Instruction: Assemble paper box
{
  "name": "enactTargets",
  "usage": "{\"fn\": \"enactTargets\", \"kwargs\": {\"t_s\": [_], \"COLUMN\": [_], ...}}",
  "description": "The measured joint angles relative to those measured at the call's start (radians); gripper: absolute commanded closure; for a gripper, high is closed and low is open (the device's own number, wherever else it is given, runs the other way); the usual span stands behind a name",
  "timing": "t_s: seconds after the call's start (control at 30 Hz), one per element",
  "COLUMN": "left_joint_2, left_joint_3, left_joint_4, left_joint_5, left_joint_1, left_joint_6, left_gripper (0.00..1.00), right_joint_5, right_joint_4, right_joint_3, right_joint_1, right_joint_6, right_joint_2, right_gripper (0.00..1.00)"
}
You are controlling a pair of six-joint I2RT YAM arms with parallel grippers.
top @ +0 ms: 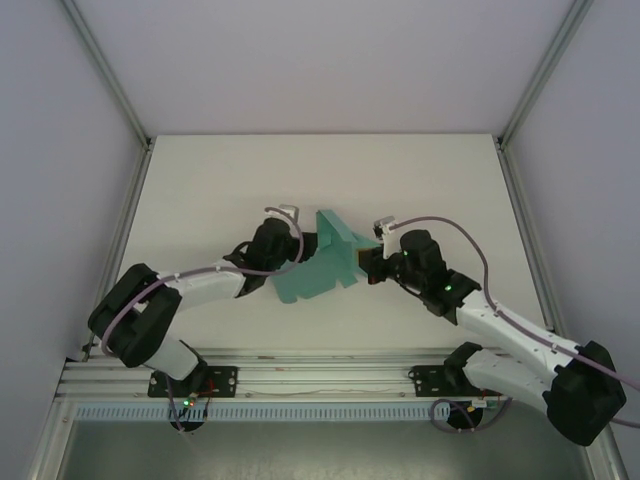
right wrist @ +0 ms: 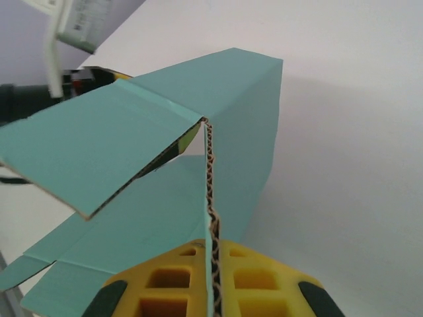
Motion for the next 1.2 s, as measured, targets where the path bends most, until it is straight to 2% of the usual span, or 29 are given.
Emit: {"fn": "enactTargets", "kwargs": {"t_s": [0.17, 0.27, 0.33, 0.5, 0.67, 0.77, 0.87, 0.97, 1.03, 1.13, 1.2], "left_joint_2": [0.047, 0.112, 0.171, 0.274, 0.291, 0.291, 0.291, 0.28, 0.263, 0.225, 0.192], "left_joint_3": [0.005, 0.044, 0.092, 0.166, 0.166, 0.161, 0.153, 0.14, 0.122, 0.097, 0.085], "left_joint_4": [0.039, 0.057, 0.066, 0.094, 0.111, 0.127, 0.14, 0.153, 0.151, 0.122, 0.093], "left_joint_5": [0.18, 0.261, 0.299, 0.391, 0.446, 0.45, 0.463, 0.449, 0.384, 0.23, 0.102], "left_joint_1": [0.056, 0.056, 0.057, 0.085, 0.104, 0.104, 0.098, 0.084, 0.079, 0.064, 0.035], "left_joint_6": [0.042, 0.064, 0.074, 0.073, 0.074, 0.076, 0.077, 0.079, 0.079, 0.074, 0.074], "left_gripper": [0.16, 0.16, 0.2, 0.33, 0.46, 0.65, 0.86, 1.0, 1.0, 1.0, 1.0], "right_joint_5": [-0.036, -0.056, -0.063, -0.057, -0.033, -0.013, 0.005, 0.033, 0.069, 0.155, 0.242], "right_joint_4": [-0.012, -0.014, -0.014, -0.015, -0.023, -0.03, -0.039, -0.045, -0.044, -0.04, -0.042], "right_joint_3": [-0.002, -0.008, -0.016, -0.022, -0.022, -0.022, -0.022, -0.023, -0.025, -0.04, -0.056], "right_joint_1": [0.0, 0.0, 0.0, 0.0, 0.0, 0.0, 0.0, 0.0, -0.001, -0.001, -0.001], "right_joint_6": [-0.014, -0.018, -0.018, -0.018, -0.017, -0.017, -0.017, -0.008, 0.001, 0.028, 0.05], "right_joint_2": [-0.002, -0.002, -0.002, -0.003, -0.014, -0.019, -0.019, -0.019, -0.02, -0.029, -0.047], "right_gripper": [1.0, 1.0, 1.0, 1.0, 1.0, 1.0, 0.95, 0.8, 0.69, 0.31, 0.14]}}
